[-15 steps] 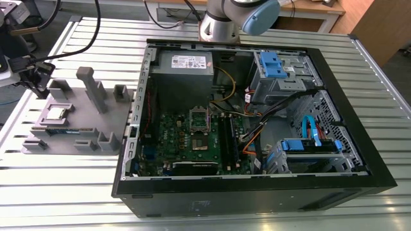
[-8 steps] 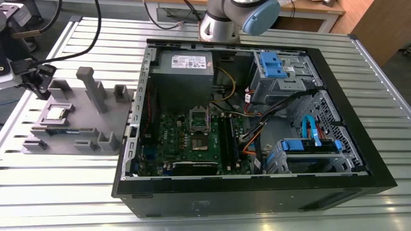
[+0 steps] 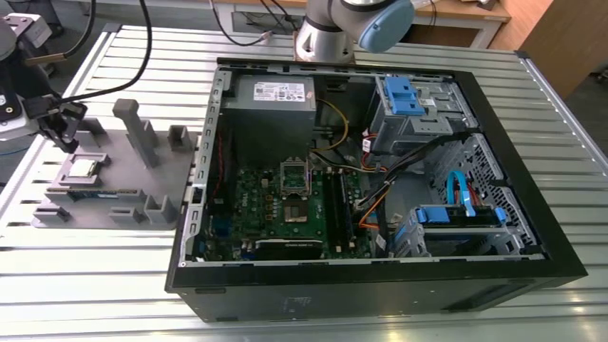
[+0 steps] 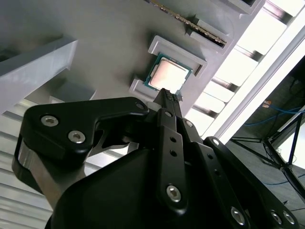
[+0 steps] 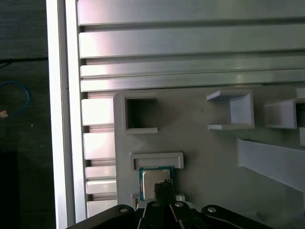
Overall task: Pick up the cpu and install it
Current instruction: 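Pick up the cpu and move it towards the insertion slot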
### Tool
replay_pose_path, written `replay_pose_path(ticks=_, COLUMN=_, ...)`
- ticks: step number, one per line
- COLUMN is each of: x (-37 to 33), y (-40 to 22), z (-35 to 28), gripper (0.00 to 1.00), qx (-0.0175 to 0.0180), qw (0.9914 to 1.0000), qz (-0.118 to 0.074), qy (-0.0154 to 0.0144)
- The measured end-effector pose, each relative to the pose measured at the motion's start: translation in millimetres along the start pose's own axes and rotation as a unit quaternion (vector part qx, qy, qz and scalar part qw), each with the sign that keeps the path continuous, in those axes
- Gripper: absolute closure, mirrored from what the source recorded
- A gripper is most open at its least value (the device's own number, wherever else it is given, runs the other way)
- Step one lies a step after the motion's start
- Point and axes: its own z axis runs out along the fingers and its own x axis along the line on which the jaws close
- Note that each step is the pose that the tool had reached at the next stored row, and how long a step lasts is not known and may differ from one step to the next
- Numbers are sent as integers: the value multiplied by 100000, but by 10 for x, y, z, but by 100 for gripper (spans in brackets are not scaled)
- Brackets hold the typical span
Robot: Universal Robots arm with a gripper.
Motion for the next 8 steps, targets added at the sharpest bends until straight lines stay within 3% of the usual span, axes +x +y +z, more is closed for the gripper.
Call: replay_pose_path(ticks=8, x=1, y=1, z=1, gripper=89, qx=53, qw=100000, qz=4, qy=2)
